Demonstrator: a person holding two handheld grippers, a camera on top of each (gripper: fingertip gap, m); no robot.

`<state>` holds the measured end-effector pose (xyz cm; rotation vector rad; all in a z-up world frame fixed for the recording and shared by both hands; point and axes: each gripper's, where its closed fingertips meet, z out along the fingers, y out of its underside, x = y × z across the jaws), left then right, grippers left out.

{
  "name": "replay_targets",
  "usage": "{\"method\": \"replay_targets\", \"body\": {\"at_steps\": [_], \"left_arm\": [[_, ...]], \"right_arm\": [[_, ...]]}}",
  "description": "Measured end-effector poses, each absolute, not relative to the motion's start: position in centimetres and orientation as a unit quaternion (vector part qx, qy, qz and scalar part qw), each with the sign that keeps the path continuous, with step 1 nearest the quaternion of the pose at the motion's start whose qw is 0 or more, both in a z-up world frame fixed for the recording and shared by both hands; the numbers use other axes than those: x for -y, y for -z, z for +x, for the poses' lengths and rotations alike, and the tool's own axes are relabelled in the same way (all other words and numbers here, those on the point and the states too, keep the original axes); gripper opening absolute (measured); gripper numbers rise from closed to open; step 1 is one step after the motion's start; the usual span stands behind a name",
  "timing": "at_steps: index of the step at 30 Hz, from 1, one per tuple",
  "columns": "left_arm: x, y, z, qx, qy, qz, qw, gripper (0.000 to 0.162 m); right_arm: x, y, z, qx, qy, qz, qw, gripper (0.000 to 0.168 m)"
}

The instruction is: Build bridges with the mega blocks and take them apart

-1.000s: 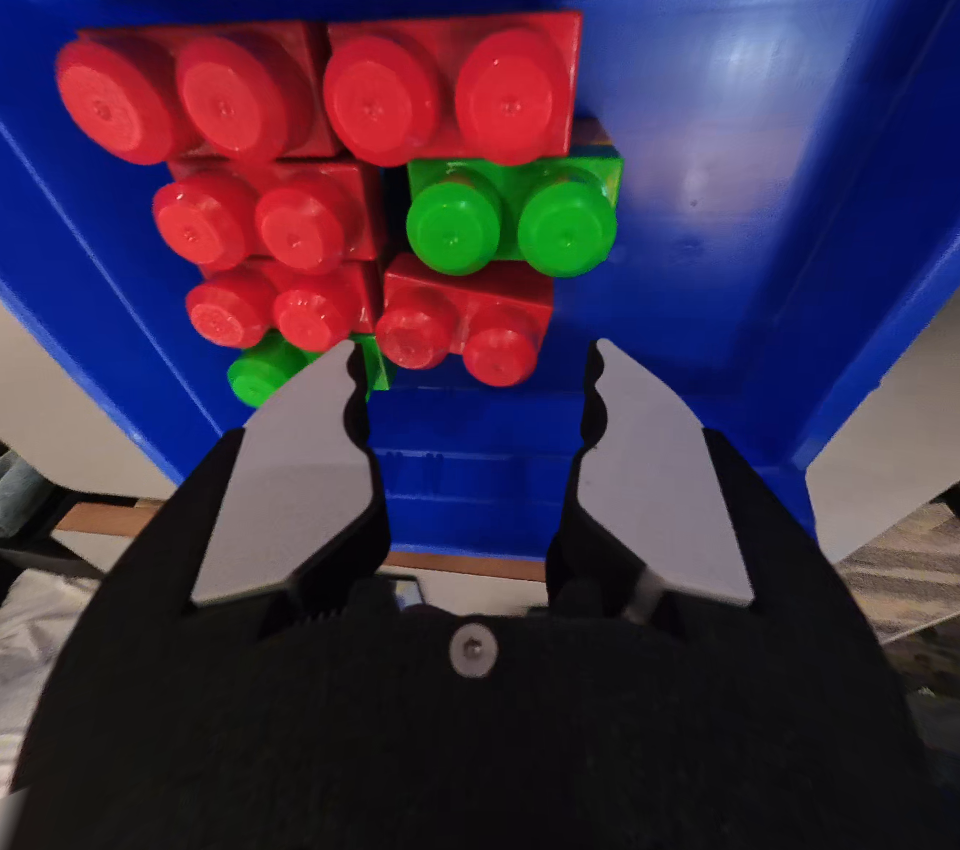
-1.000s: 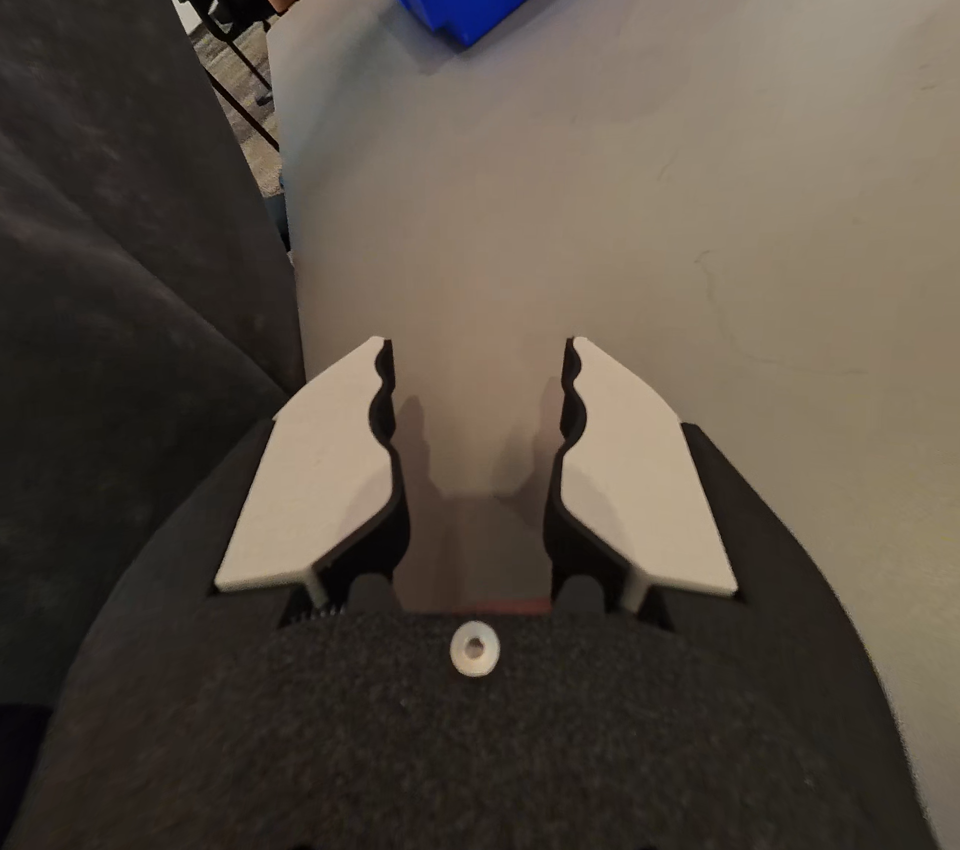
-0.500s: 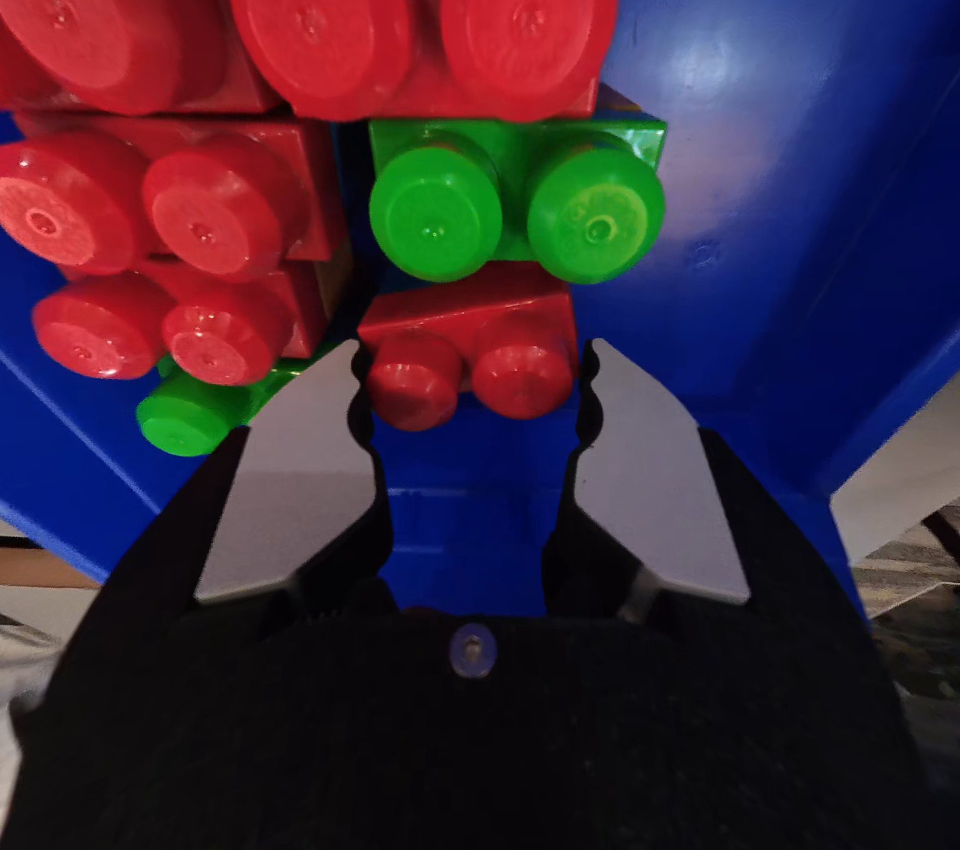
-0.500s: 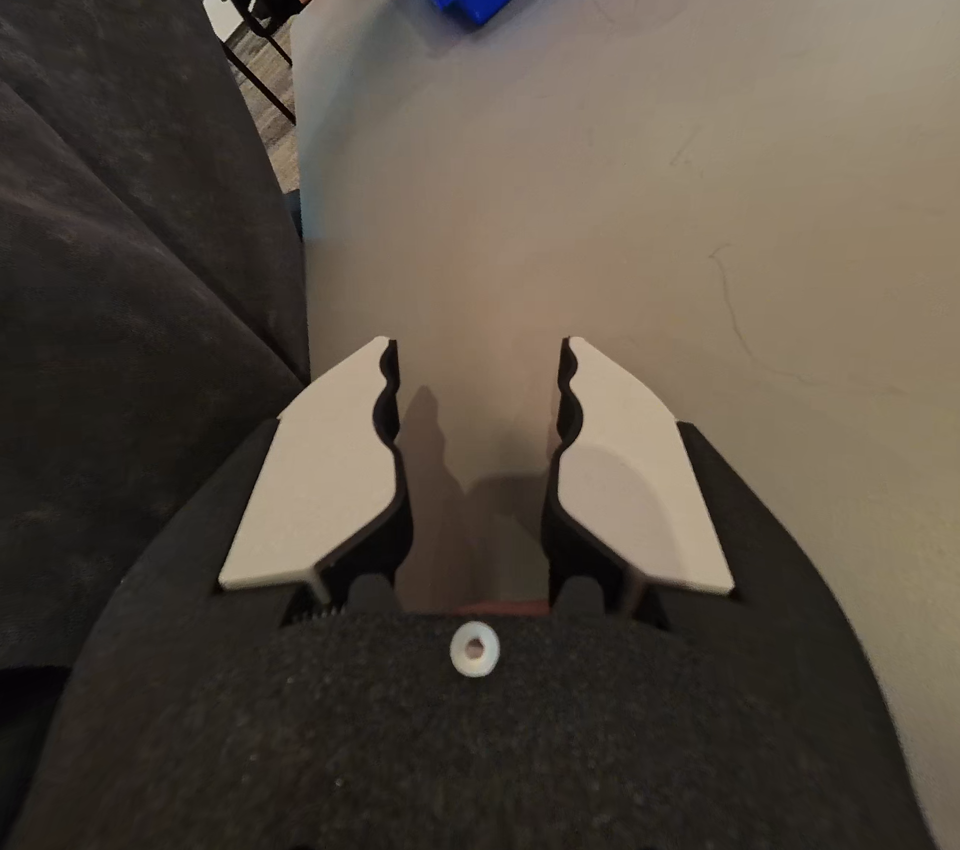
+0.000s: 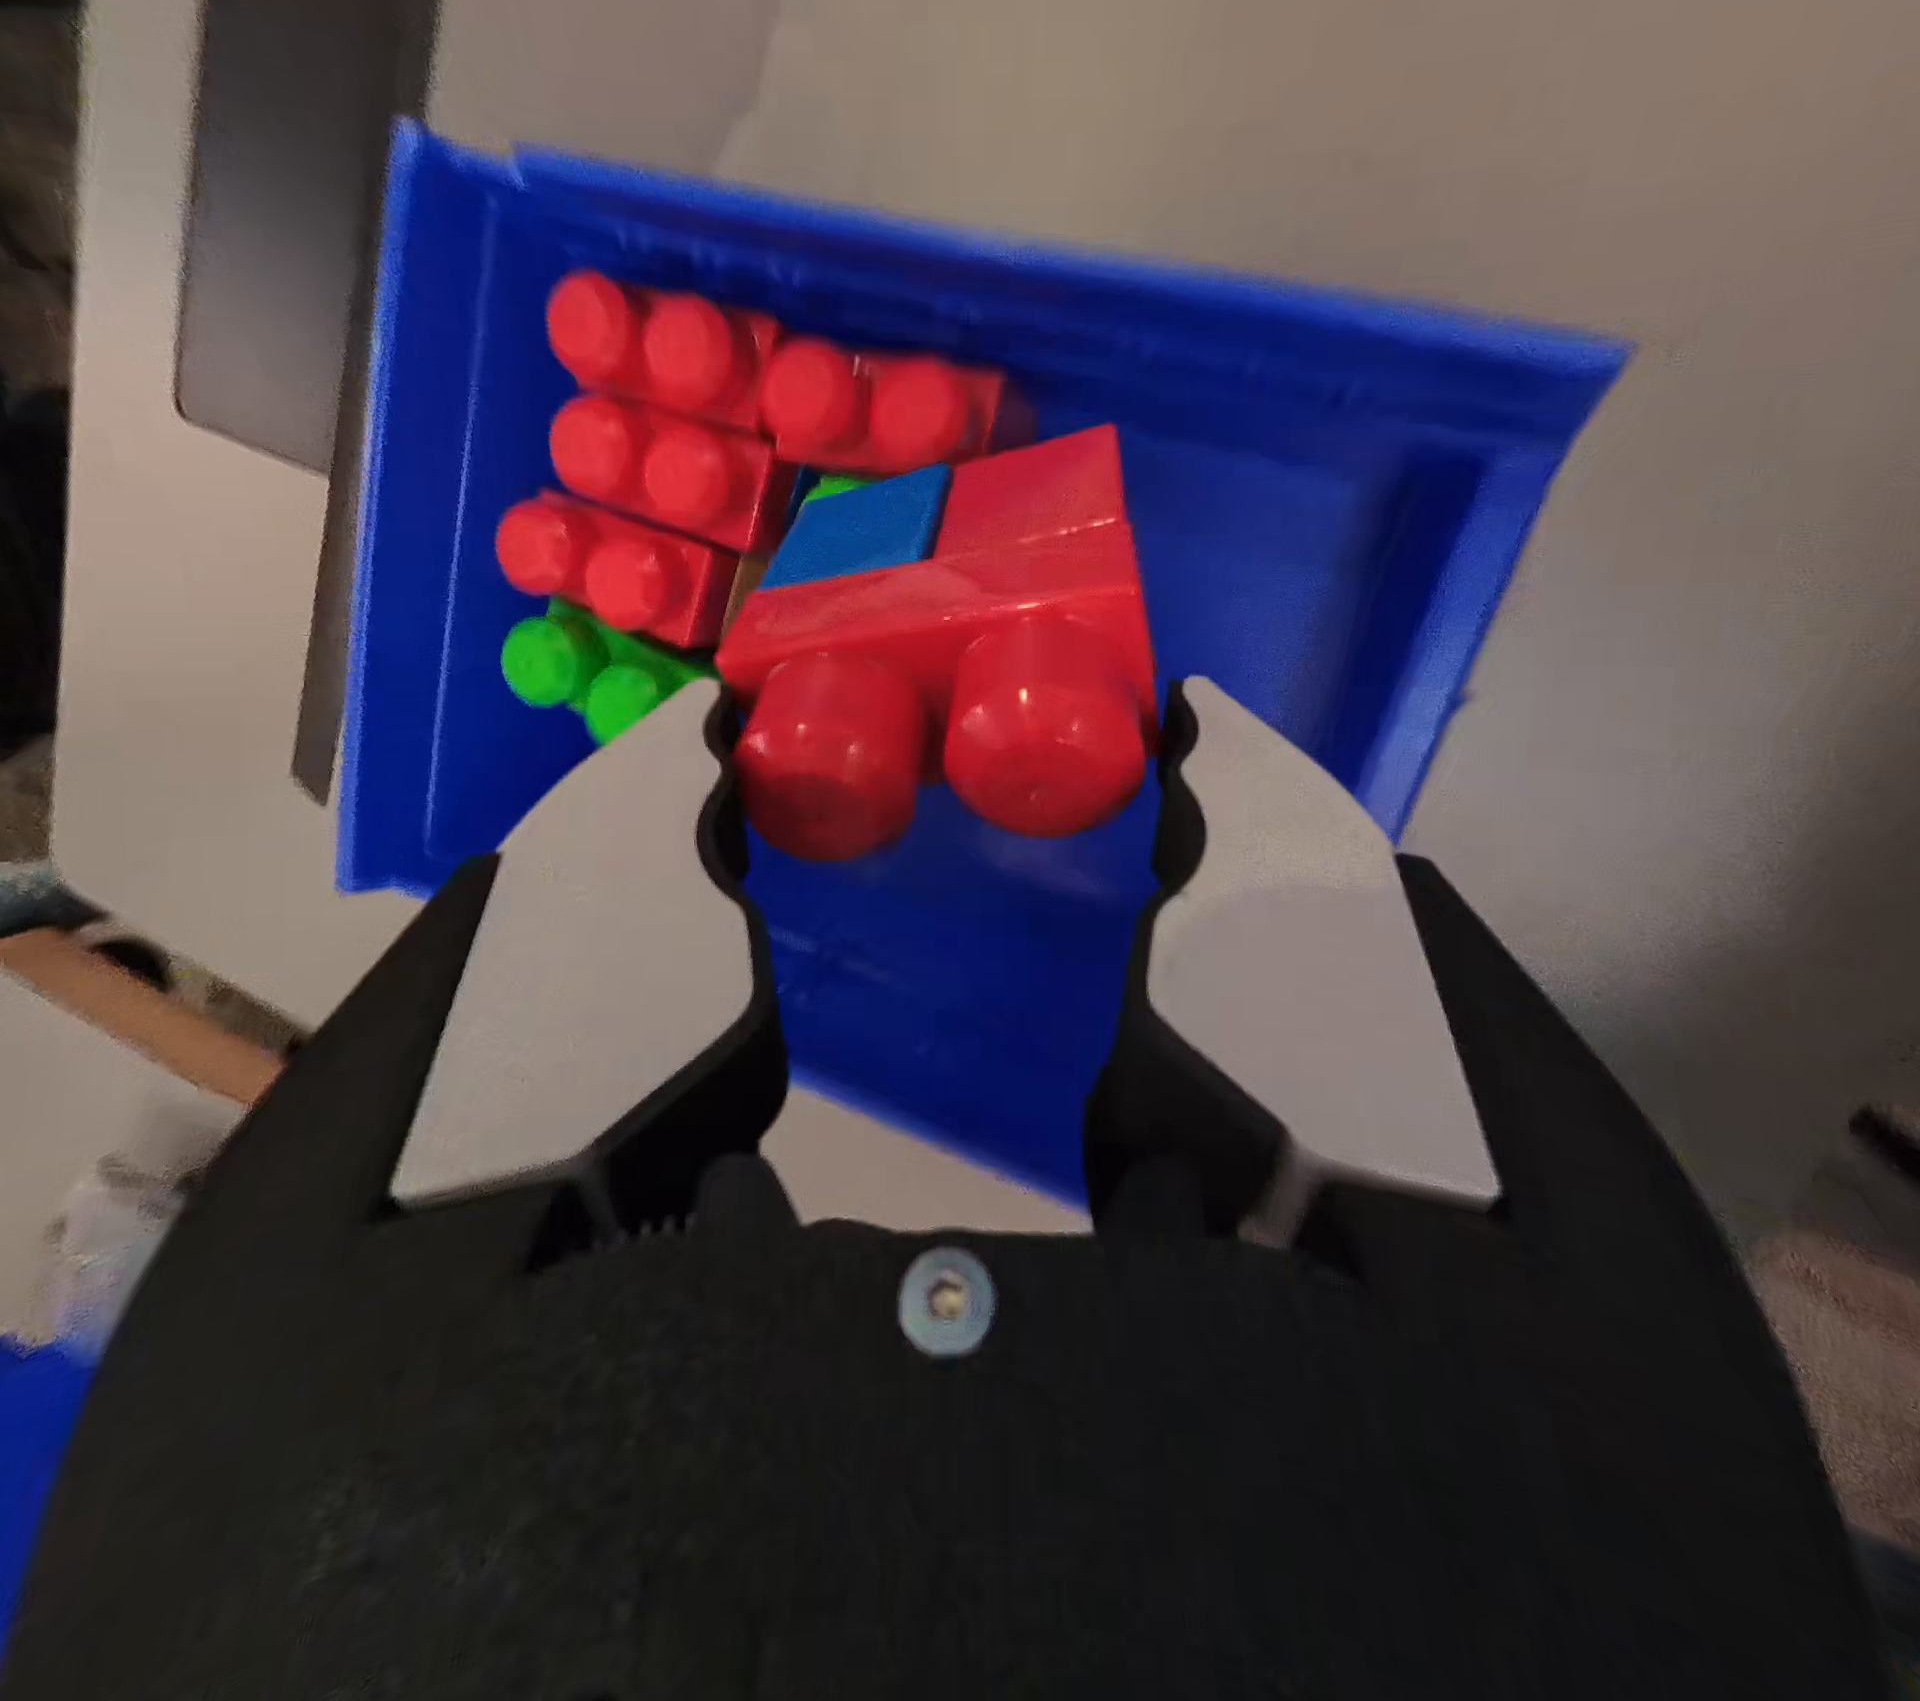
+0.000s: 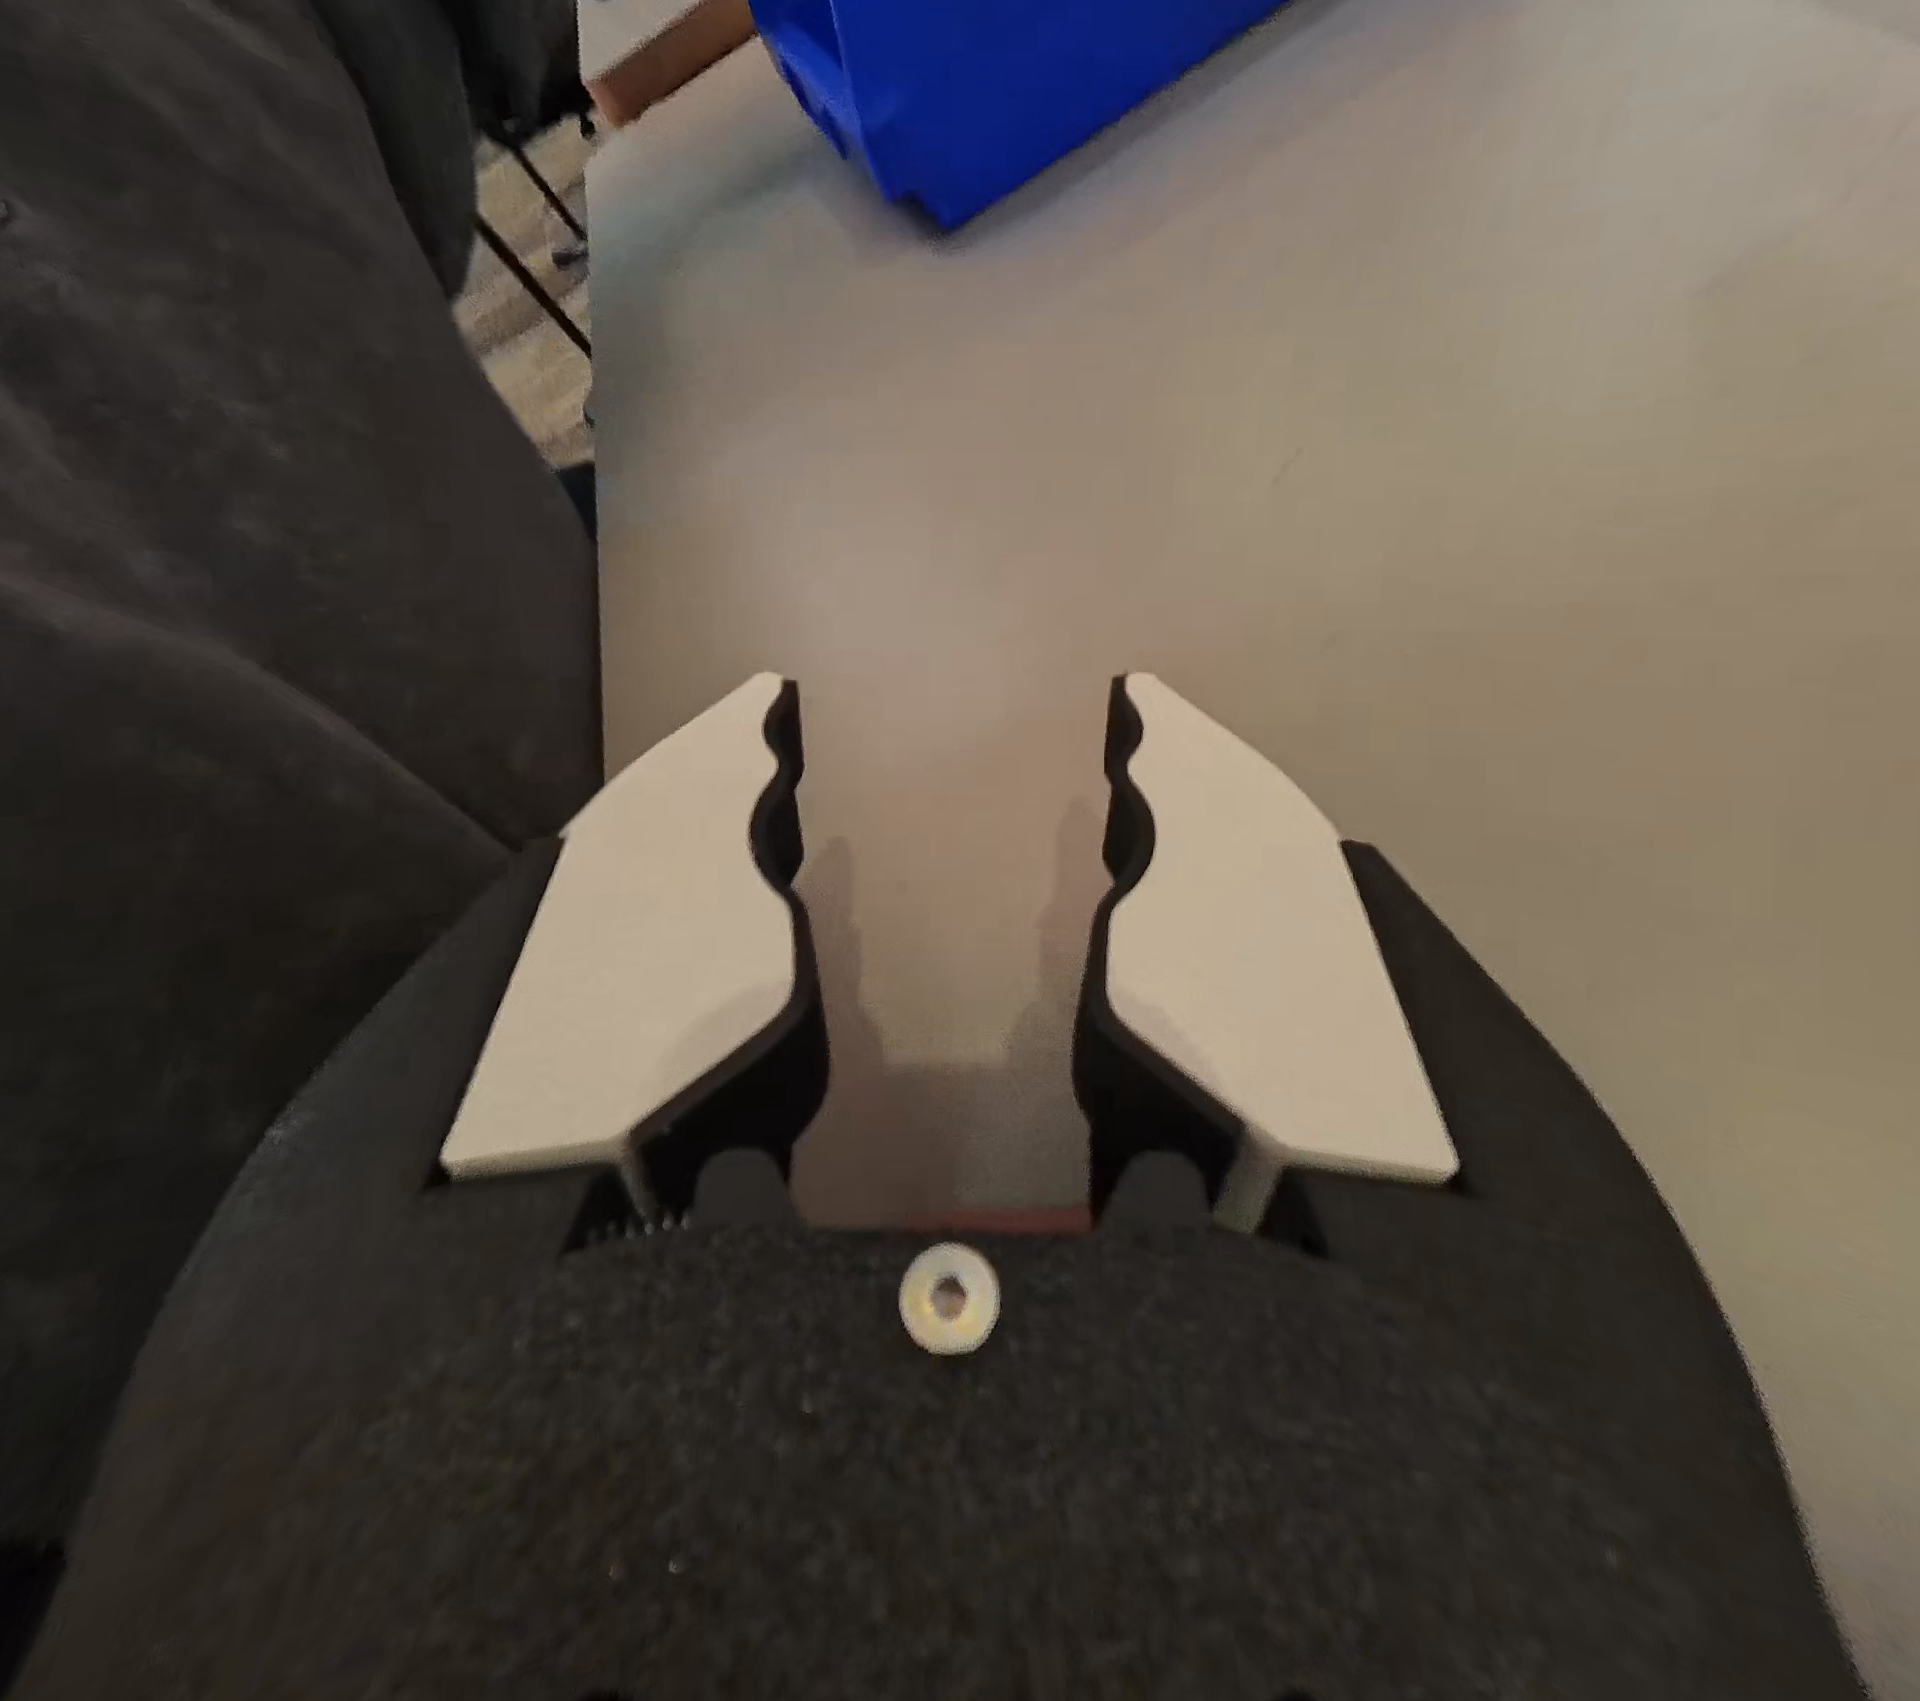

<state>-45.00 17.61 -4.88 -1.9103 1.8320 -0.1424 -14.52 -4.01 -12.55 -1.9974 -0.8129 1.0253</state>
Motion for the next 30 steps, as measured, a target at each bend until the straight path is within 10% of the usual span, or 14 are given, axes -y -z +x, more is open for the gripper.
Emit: {"method": "replay_targets", "body": {"at_steps": [10, 30], "left_arm": [[-6.5, -0.6, -30.0, -0.574, 0.326, -0.589, 0.465, 0.076], [-2.3, 4.4, -18.4, -0.540, 0.475, -0.562, 0.408, 0.076]], "right_arm": [[-1.4, 2.7, -18.6, 0.297, -0.519, -0.642, 0.479, 0.084], [-2.5, 3.6, -18.8, 0.306, -0.545, -0.606, 0.492, 0.075]]}}
